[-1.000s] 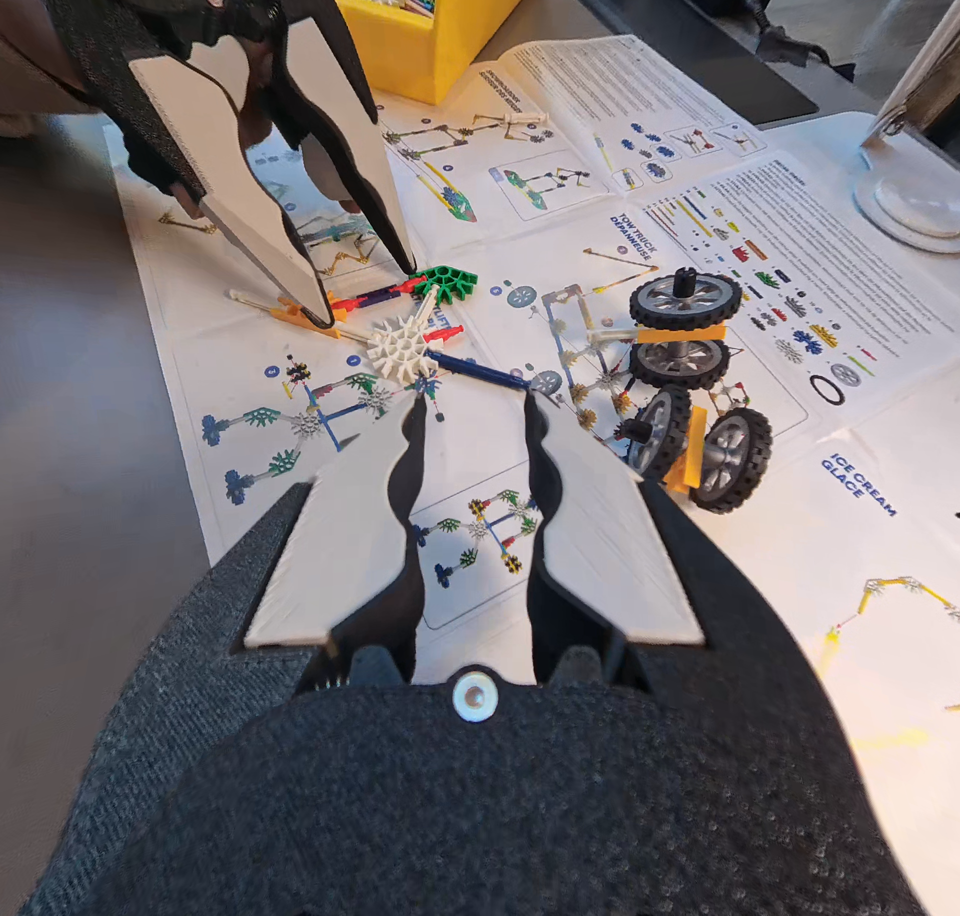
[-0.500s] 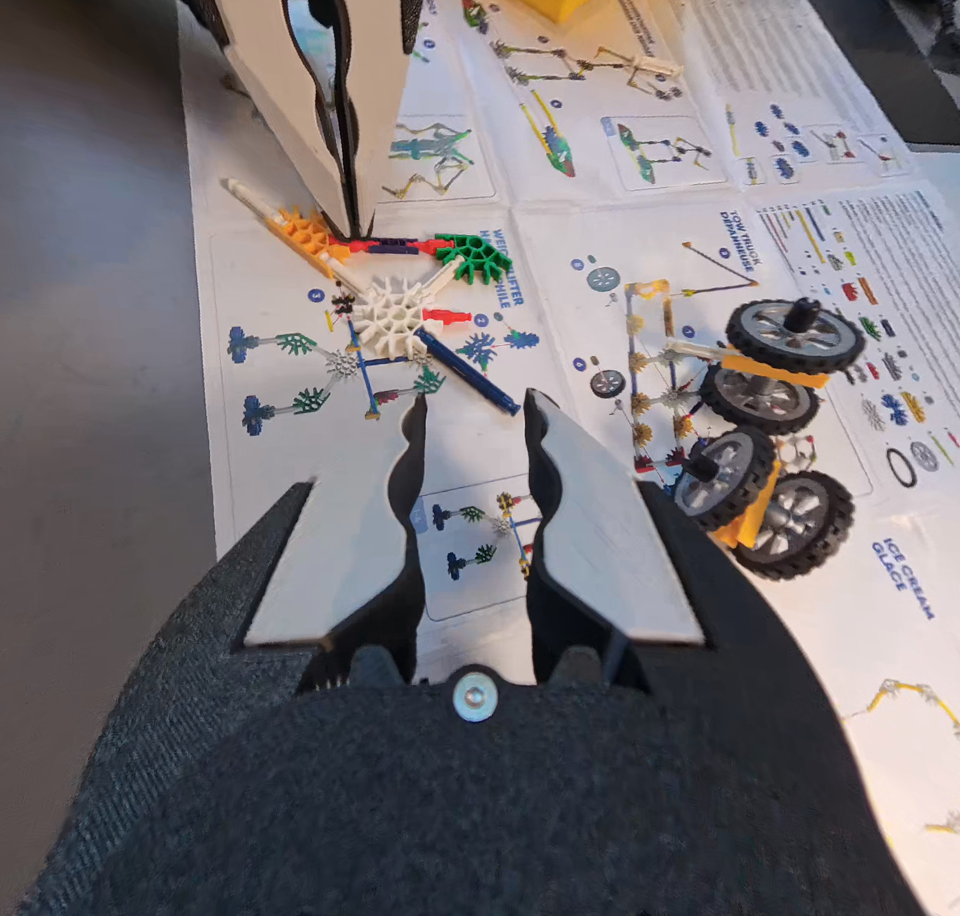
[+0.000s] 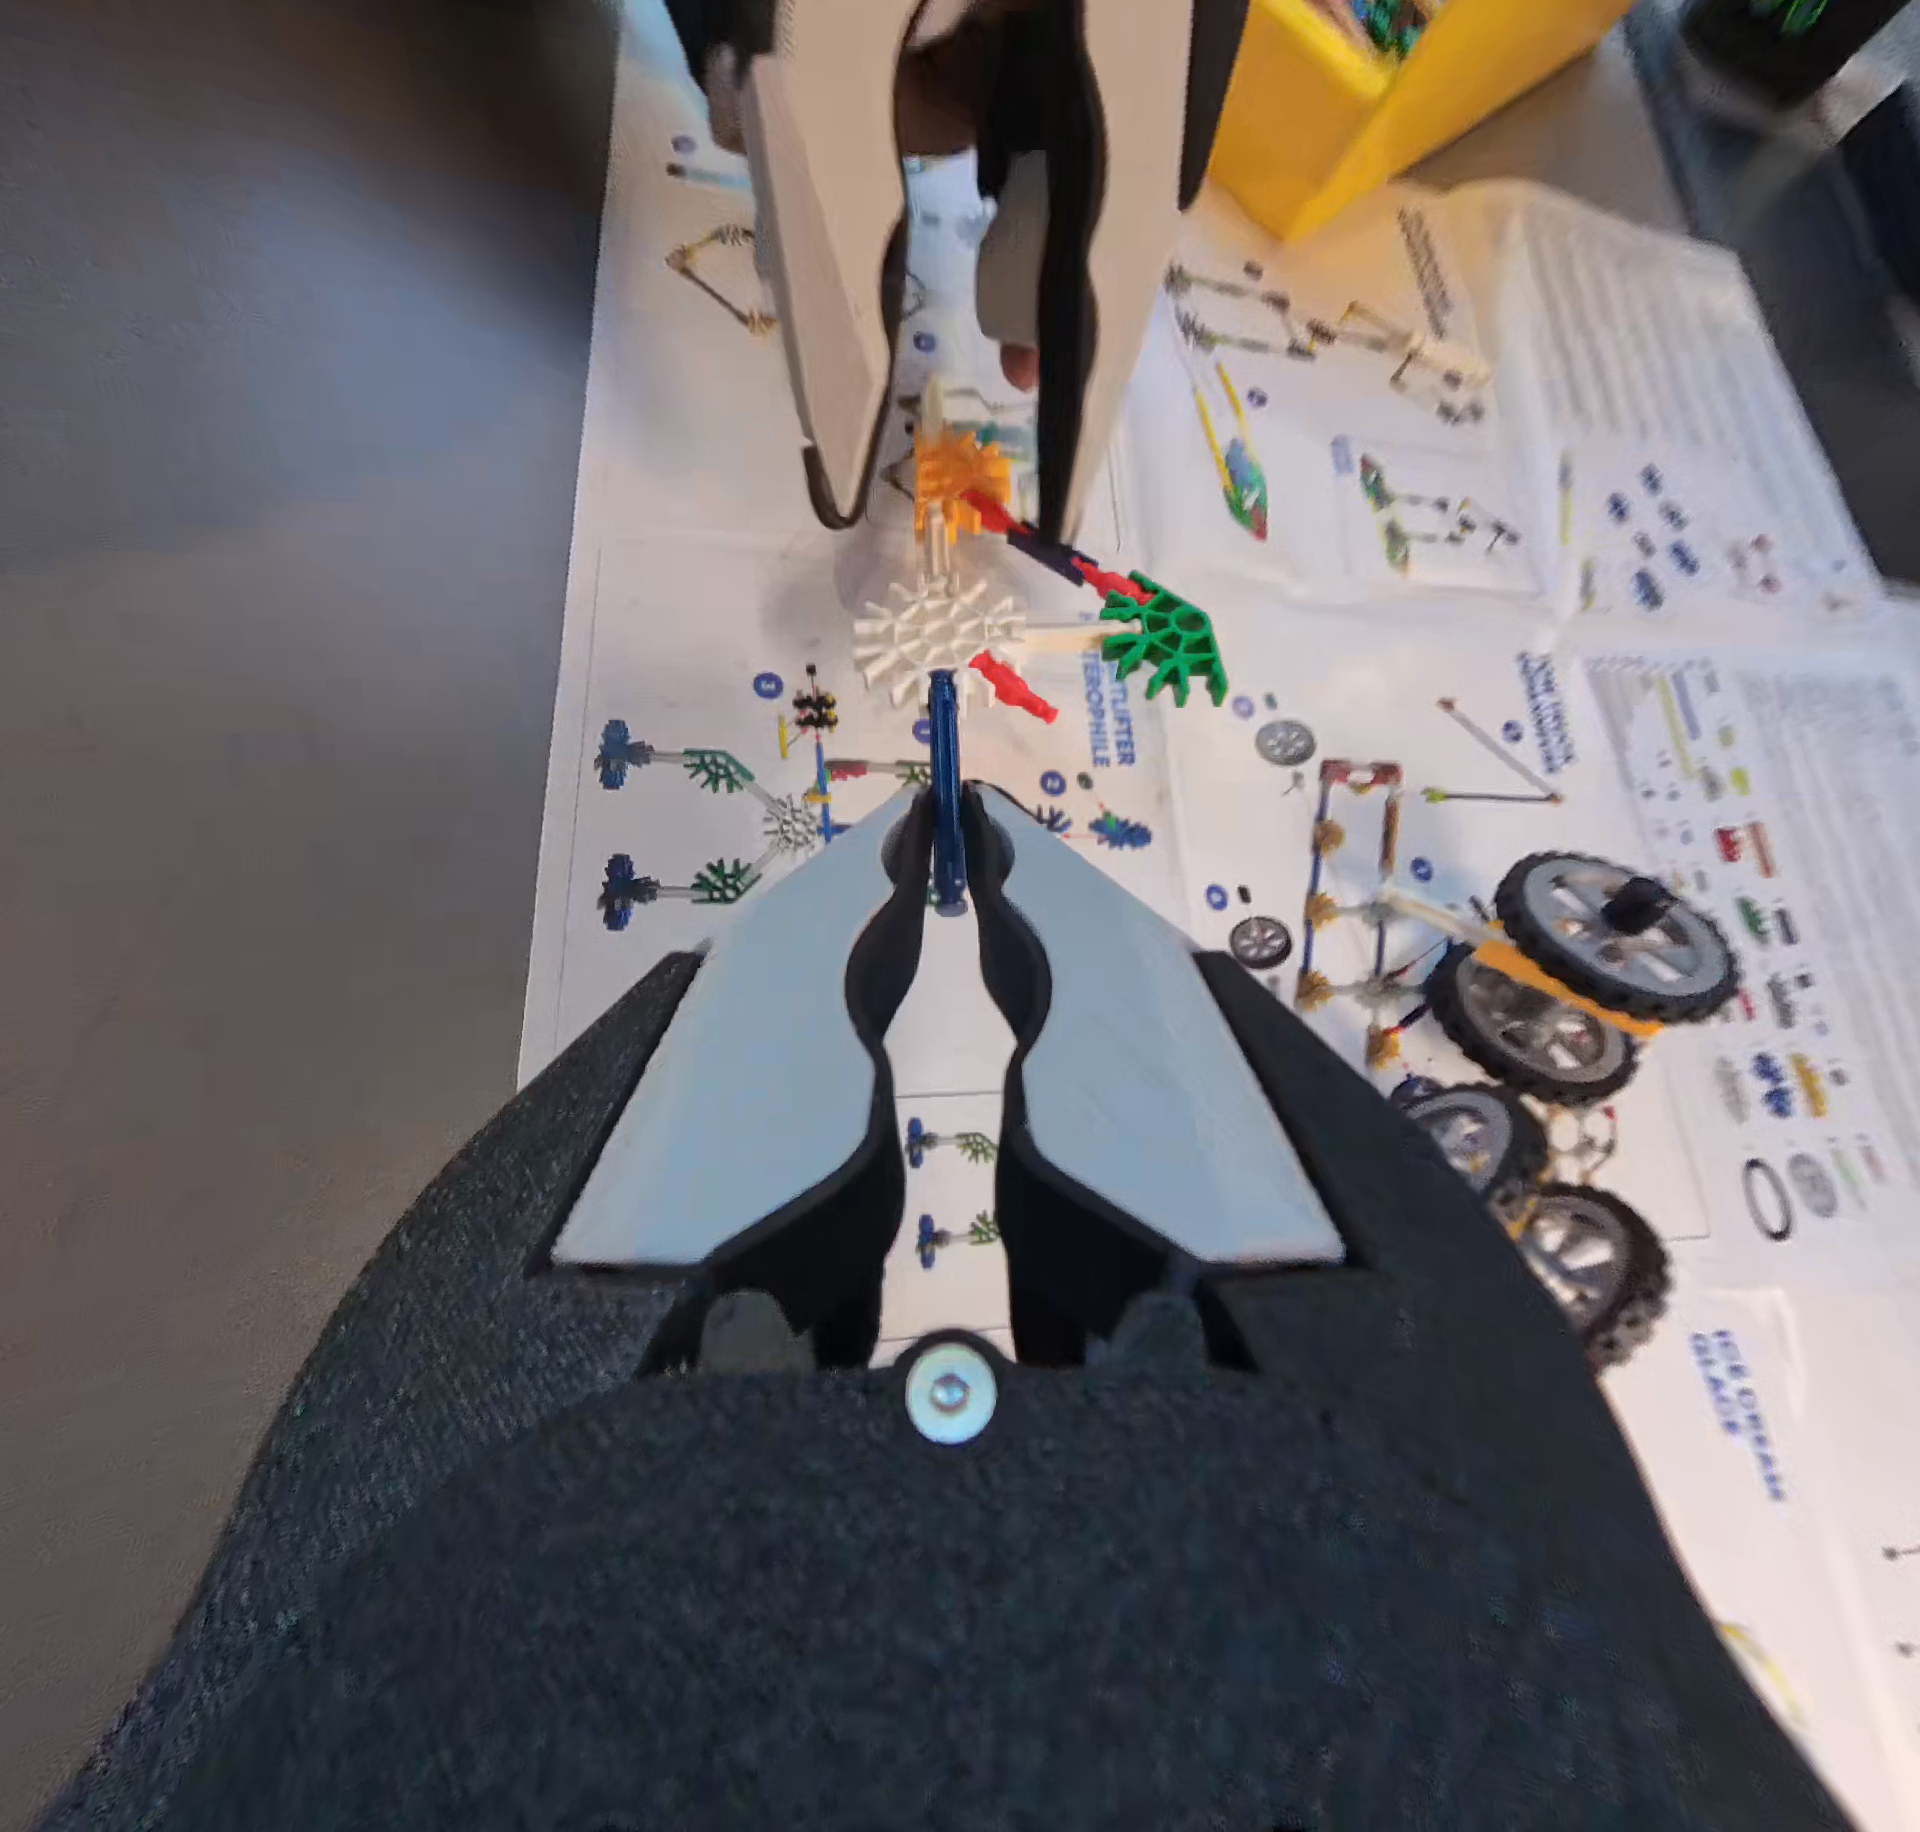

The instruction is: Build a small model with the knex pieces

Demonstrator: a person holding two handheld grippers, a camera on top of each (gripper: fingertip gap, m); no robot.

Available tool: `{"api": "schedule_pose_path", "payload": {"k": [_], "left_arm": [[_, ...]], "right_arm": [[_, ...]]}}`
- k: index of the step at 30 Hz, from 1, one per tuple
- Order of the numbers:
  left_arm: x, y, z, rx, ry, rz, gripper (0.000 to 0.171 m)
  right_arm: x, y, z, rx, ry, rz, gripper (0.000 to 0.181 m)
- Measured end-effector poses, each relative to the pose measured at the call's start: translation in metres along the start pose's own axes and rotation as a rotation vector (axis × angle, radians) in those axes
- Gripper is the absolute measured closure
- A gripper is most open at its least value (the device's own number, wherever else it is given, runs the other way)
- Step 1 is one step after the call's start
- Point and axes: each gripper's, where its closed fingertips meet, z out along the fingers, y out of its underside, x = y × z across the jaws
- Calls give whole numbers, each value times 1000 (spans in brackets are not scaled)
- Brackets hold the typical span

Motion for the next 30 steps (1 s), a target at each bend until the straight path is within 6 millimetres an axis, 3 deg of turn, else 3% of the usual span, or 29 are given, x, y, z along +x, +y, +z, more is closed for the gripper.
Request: {"api": "schedule_pose_path", "payload": {"k": [3, 7, 10, 12, 14, 15, 18, 19, 22, 24, 28, 30], "left_arm": [[-5, -13, -10, 108, 35, -100, 117], [10, -22, -14, 170, 204, -198, 119], [23, -25, -11, 186, 290, -208, 118], [37, -29, -10, 198, 387, -229, 131], [50, -38, -14, 239, 474, -232, 168], [49, -42, -15, 268, 462, -223, 171], [34, -30, -6, 172, 277, -131, 171], [31, -29, -7, 168, 242, -97, 171], [32, -38, -19, 209, 223, -62, 171], [38, -36, -23, 193, 237, -18, 155], [45, -10, -6, 41, 221, 54, 136], [45, 5, 8, -64, 171, 133, 137]], "right_arm": [[2, -21, -12, 38, 108, -178, 179], [-11, -53, -28, 135, 164, -343, 181], [-21, -70, -38, 215, 150, -364, 181], [-21, -74, -43, 254, 146, -341, 181], [-17, -72, -44, 262, 150, -301, 181], [-12, -70, -45, 266, 166, -263, 181], [-3, -66, -54, 327, 146, -124, 181], [-4, -61, -53, 318, 98, -68, 172], [-24, -48, -43, 266, -80, 76, 159], [-43, -40, -32, 189, -178, 98, 157], [-57, -36, -18, 146, -219, 59, 155], [-56, -33, -18, 136, -221, 65, 155]]}}
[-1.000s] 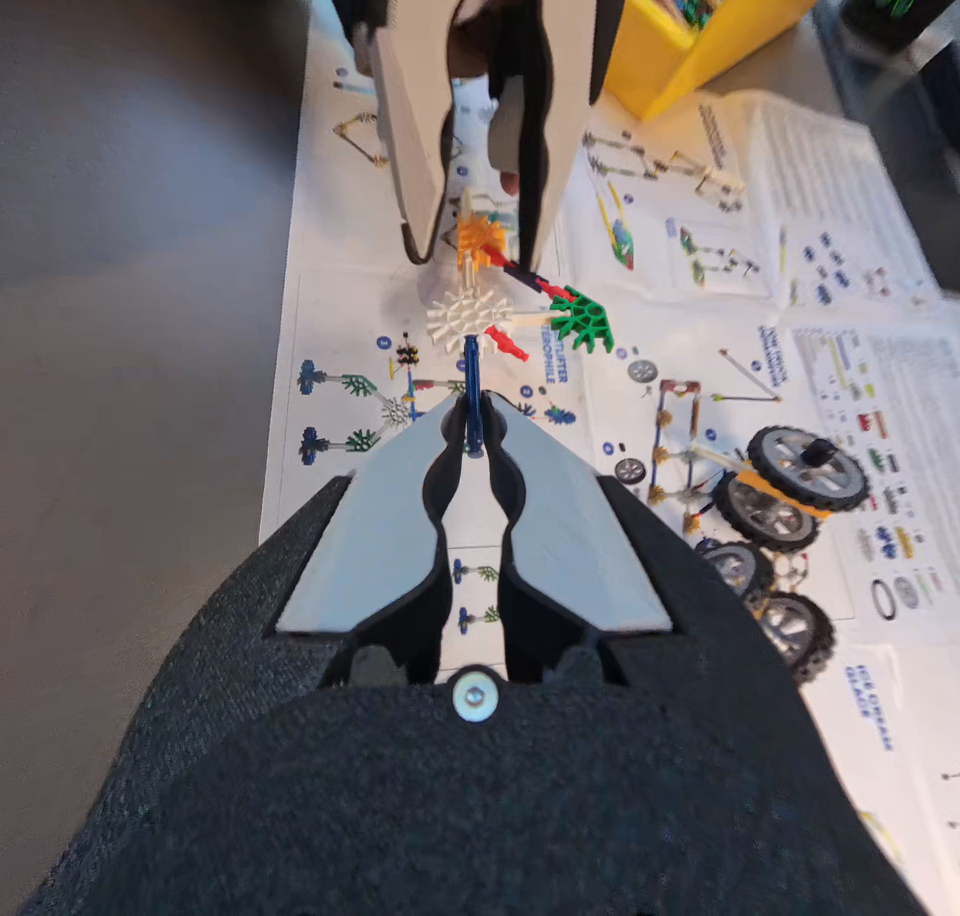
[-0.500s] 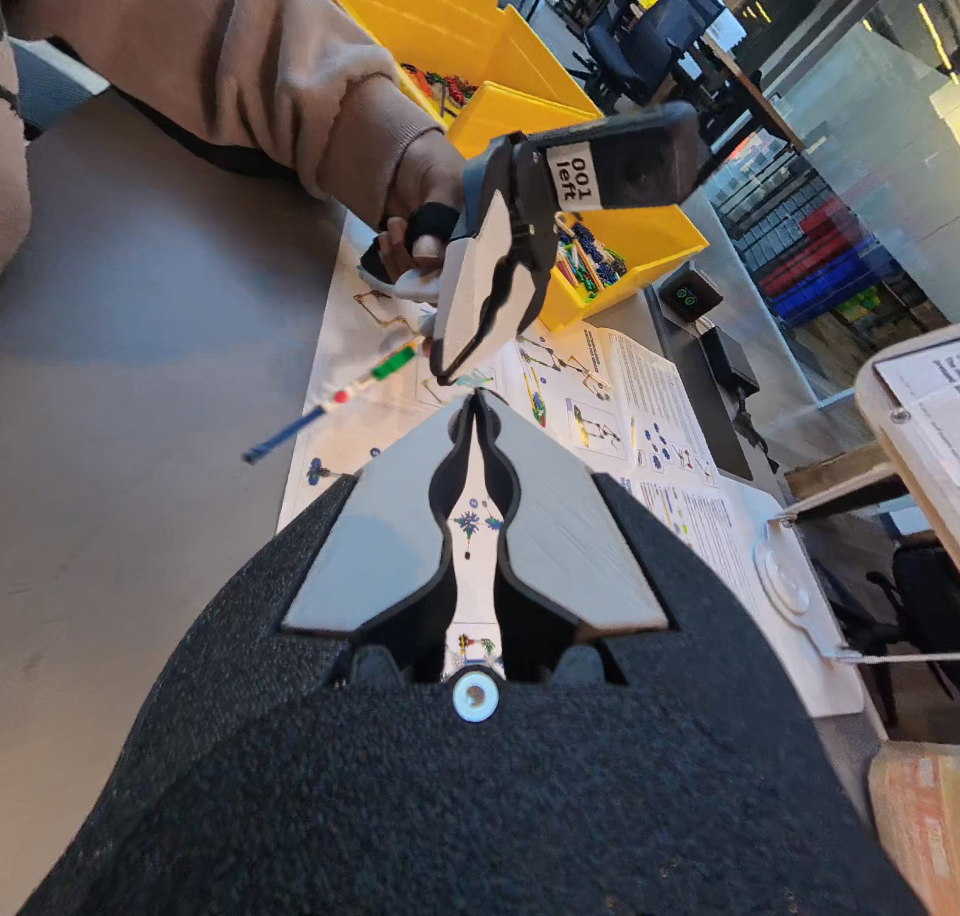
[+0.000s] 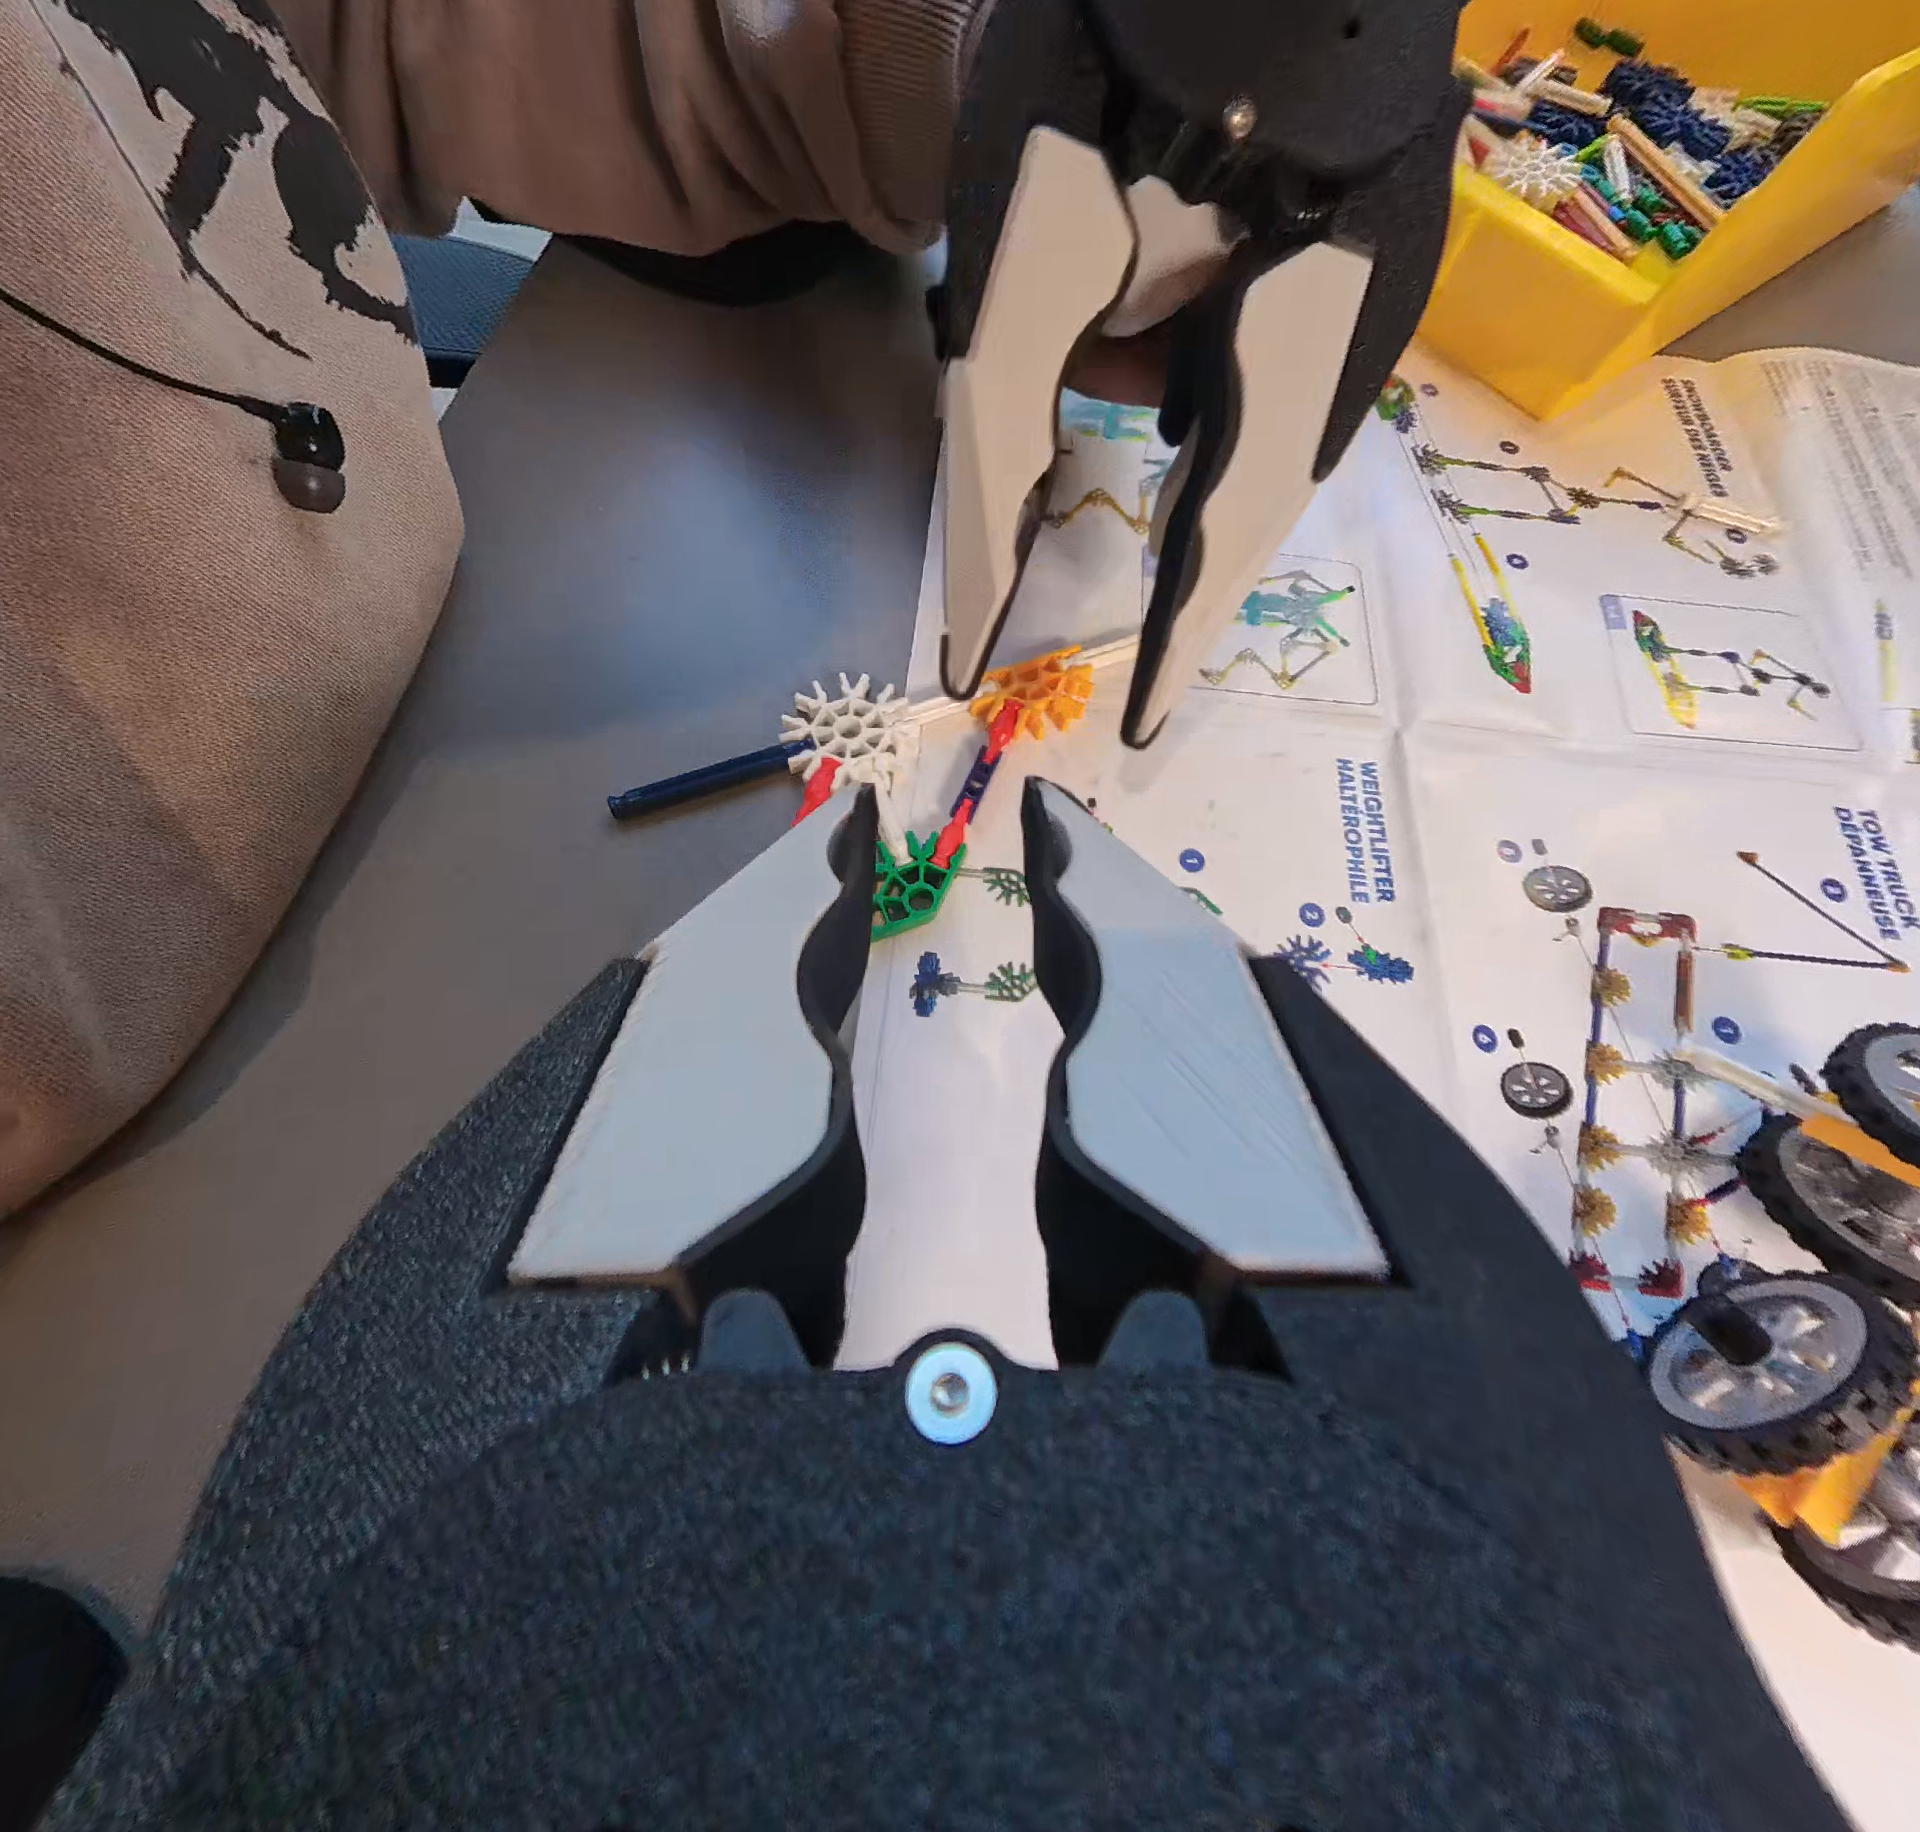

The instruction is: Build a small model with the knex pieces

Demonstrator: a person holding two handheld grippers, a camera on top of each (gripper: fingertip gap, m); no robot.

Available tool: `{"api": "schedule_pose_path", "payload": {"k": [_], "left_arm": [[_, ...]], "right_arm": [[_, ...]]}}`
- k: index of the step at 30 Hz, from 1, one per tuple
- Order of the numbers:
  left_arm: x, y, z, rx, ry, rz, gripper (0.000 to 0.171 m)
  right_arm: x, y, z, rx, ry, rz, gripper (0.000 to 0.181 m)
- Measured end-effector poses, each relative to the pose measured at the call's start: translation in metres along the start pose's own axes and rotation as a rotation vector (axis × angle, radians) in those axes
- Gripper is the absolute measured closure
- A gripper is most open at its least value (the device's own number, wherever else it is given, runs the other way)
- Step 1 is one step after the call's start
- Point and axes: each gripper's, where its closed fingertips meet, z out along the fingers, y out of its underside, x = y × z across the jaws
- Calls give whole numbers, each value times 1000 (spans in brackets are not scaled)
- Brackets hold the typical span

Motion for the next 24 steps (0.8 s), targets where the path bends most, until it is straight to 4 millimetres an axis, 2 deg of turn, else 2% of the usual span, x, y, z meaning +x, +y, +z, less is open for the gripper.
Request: {"api": "schedule_pose_path", "payload": {"k": [4, 8, 11, 14, 18, 21, 24], "left_arm": [[-1, 29, 18, -228, -78, 124, 141], [-5, 32, 20, -289, -130, 164, 167], [-7, 31, 19, -321, -180, 227, 168], [-19, 10, 10, -196, -256, 209, 168], [-49, -37, -32, 73, -491, 170, 169], [-61, -52, -55, 150, -649, 187, 168], [-63, -60, -61, 154, -754, 232, 168]], "right_arm": [[6, 6, -6, -11, 21, 18, 155], [9, 10, -7, -23, 35, 19, 155], [17, 12, -8, -22, 72, 29, 155], [32, 14, -16, 6, 135, 99, 153], [53, 3, -32, 151, 189, 289, 137], [59, -13, -34, 285, 155, 441, 135], [55, -32, -34, 414, 68, 551, 137]]}}
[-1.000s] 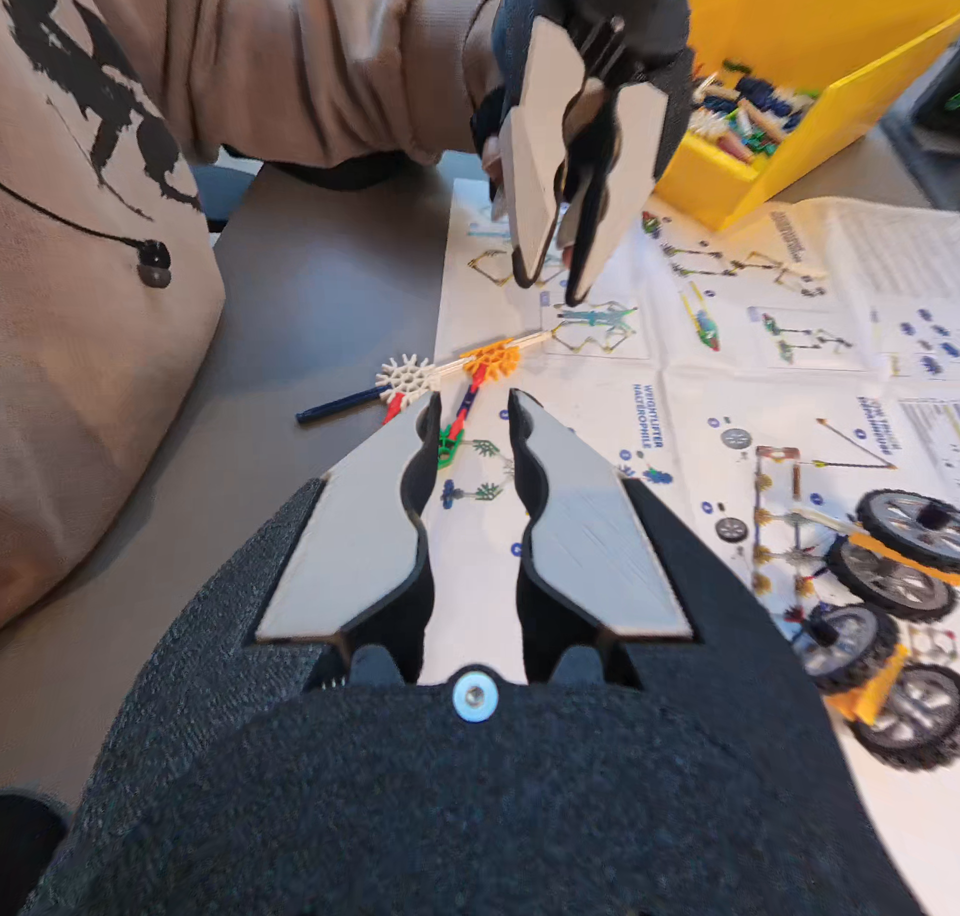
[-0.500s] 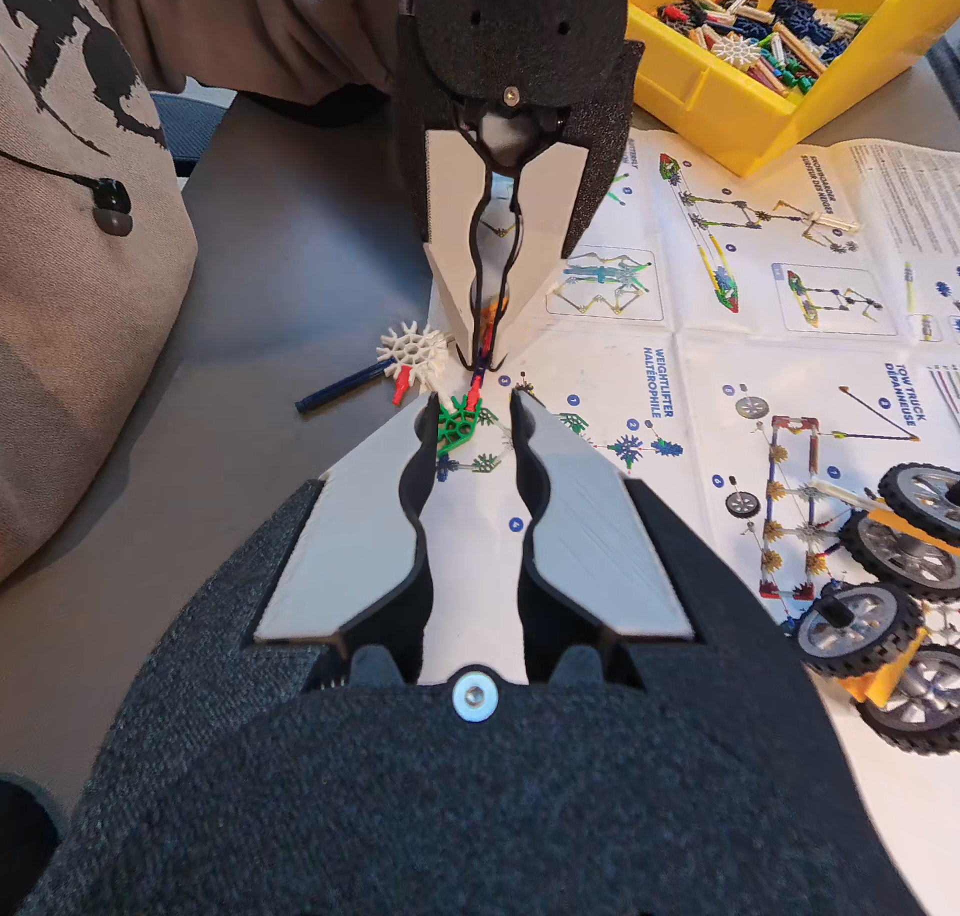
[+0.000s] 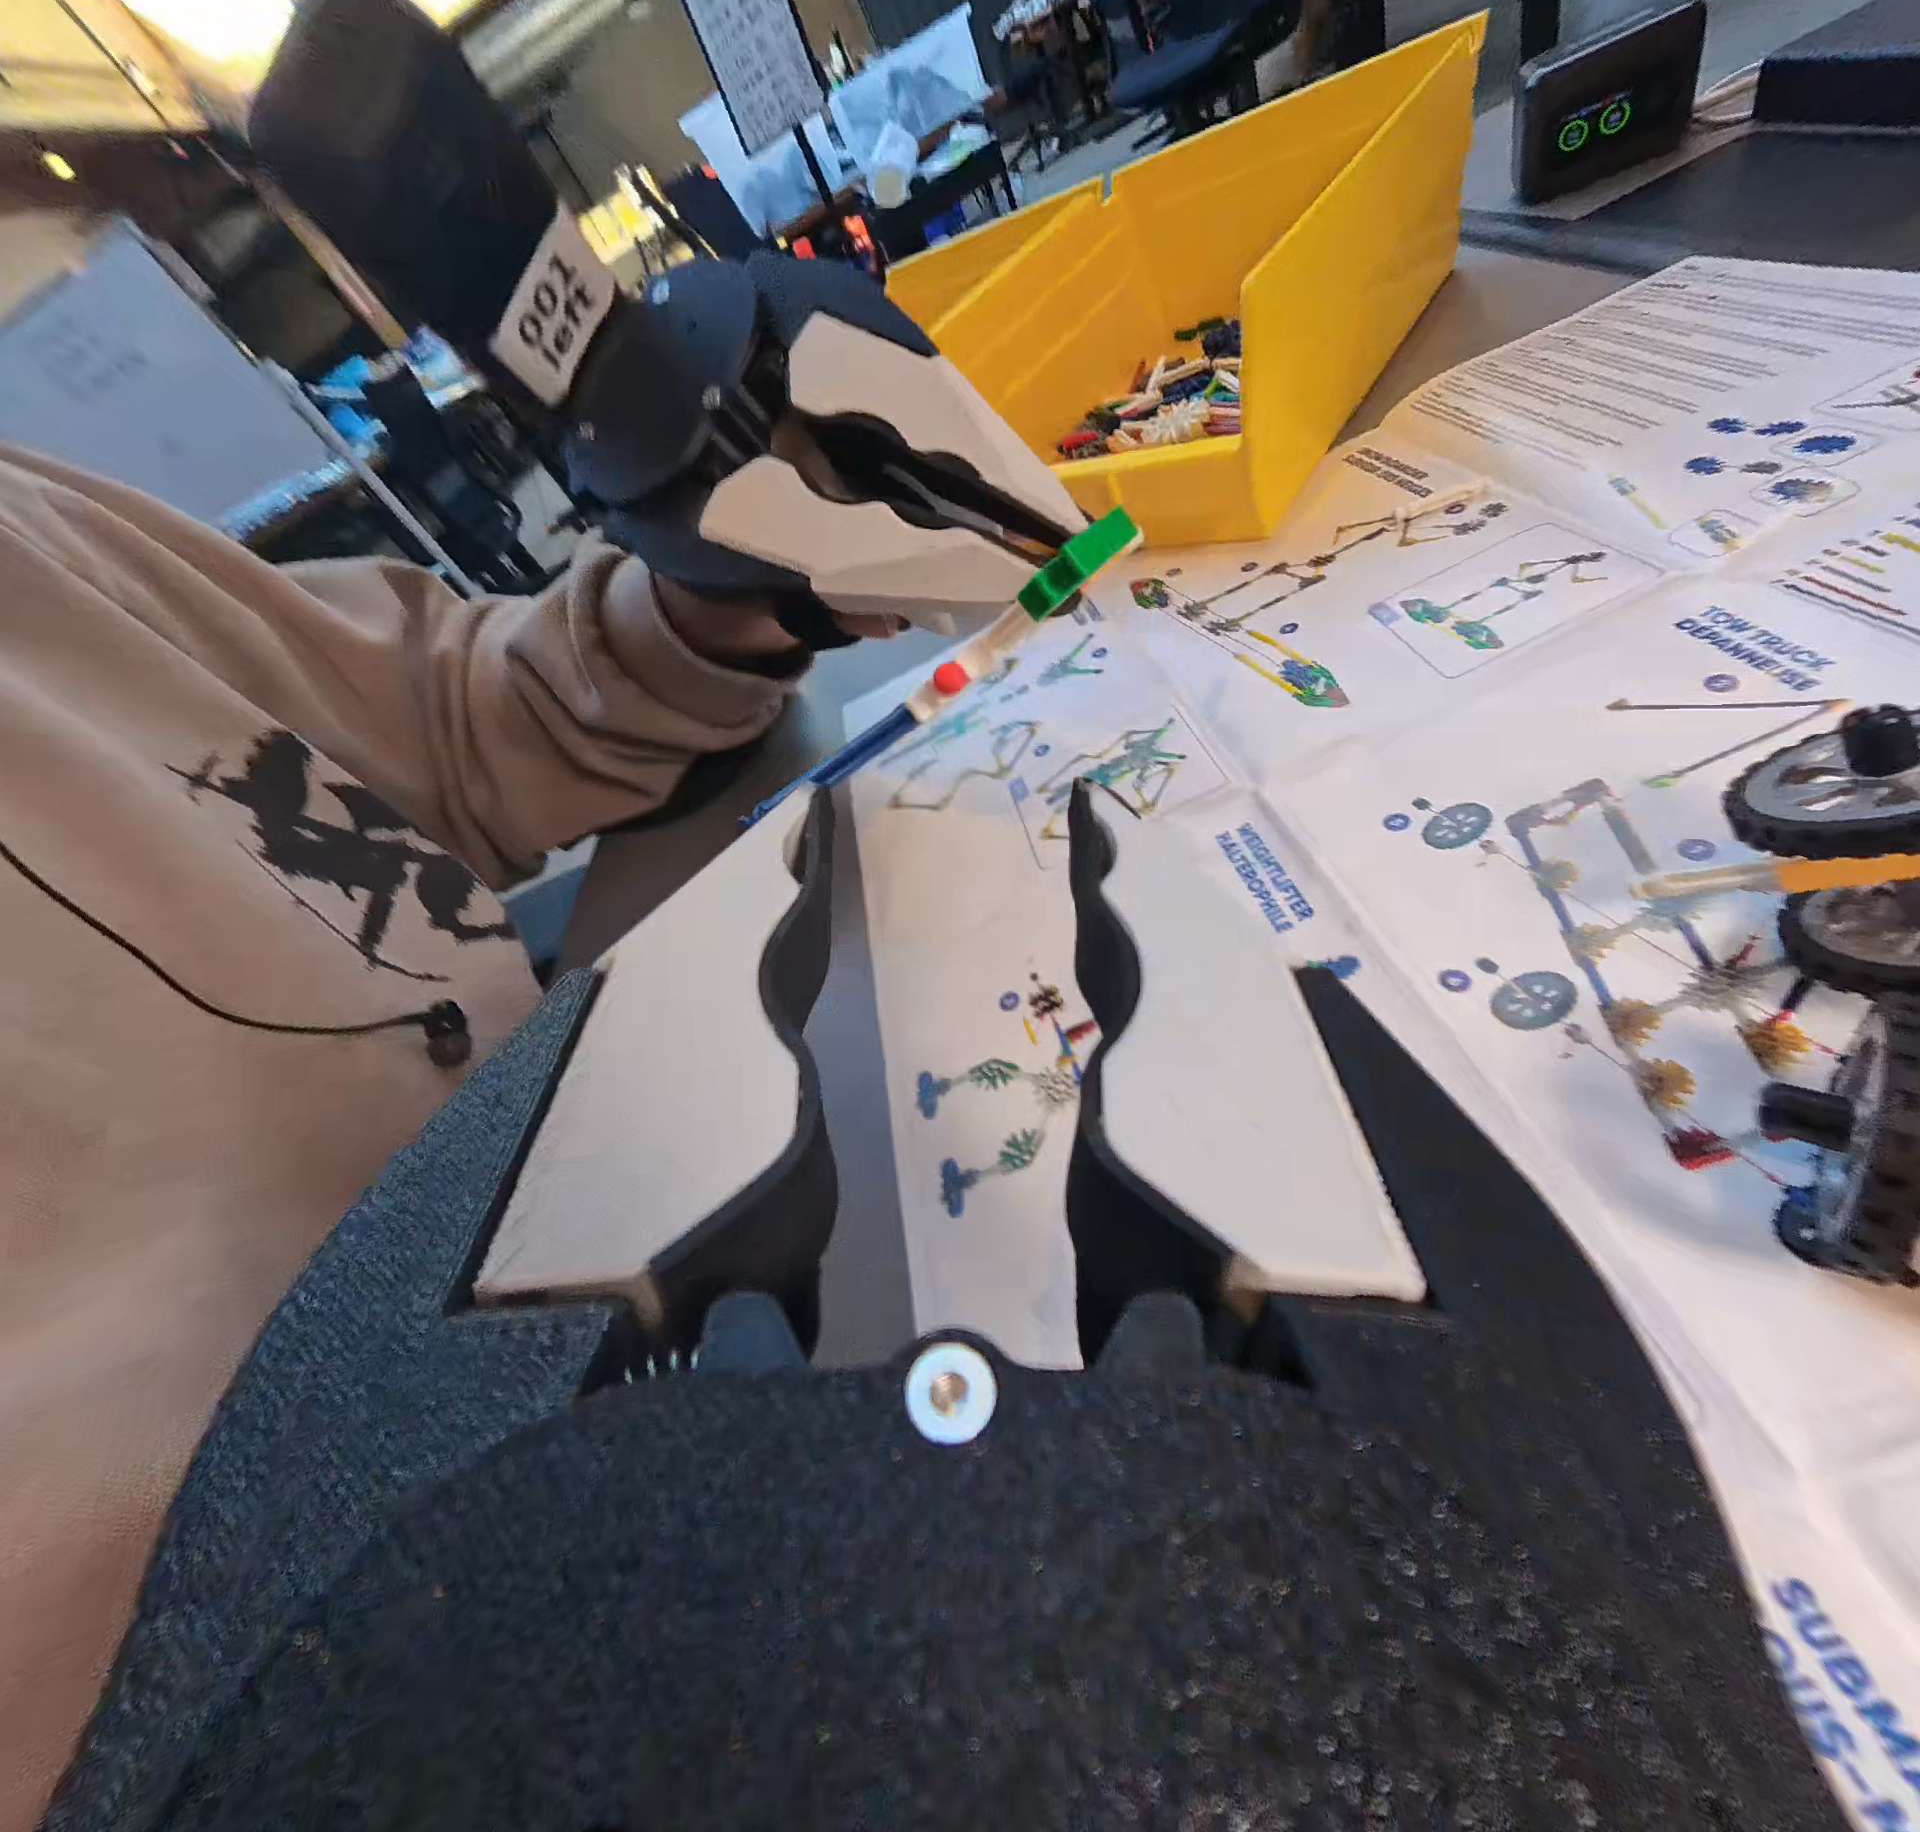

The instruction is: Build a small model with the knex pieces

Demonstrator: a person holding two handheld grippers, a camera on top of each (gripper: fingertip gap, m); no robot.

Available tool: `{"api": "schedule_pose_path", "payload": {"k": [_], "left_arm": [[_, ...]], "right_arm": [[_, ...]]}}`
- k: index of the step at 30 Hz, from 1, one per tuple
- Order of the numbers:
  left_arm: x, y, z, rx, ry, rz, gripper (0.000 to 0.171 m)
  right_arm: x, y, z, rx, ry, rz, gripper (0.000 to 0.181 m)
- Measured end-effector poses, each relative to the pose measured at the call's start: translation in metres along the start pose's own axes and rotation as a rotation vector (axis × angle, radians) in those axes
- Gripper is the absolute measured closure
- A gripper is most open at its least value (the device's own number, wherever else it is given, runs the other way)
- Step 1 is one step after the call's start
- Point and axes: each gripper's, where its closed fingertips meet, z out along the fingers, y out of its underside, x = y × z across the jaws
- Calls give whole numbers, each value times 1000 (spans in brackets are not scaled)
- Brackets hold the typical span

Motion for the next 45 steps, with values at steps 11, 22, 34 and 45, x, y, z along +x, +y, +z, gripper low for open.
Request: {"api": "schedule_pose_path", "payload": {"k": [11, 22, 34, 45], "left_arm": [[-14, -9, -4, 14, -211, 170, 168], [-12, -13, -5, 34, -207, 156, 167], [73, 19, -25, -76, 553, -5, 141], [79, 10, -5, -26, 554, -123, 167]], "right_arm": [[-1, -5, 9, 74, -49, 191, 130], [13, 4, 18, -13, 152, -13, 177], [-13, 39, 9, -354, 17, -463, 178], [-8, 34, 7, -337, 87, -543, 173]]}}
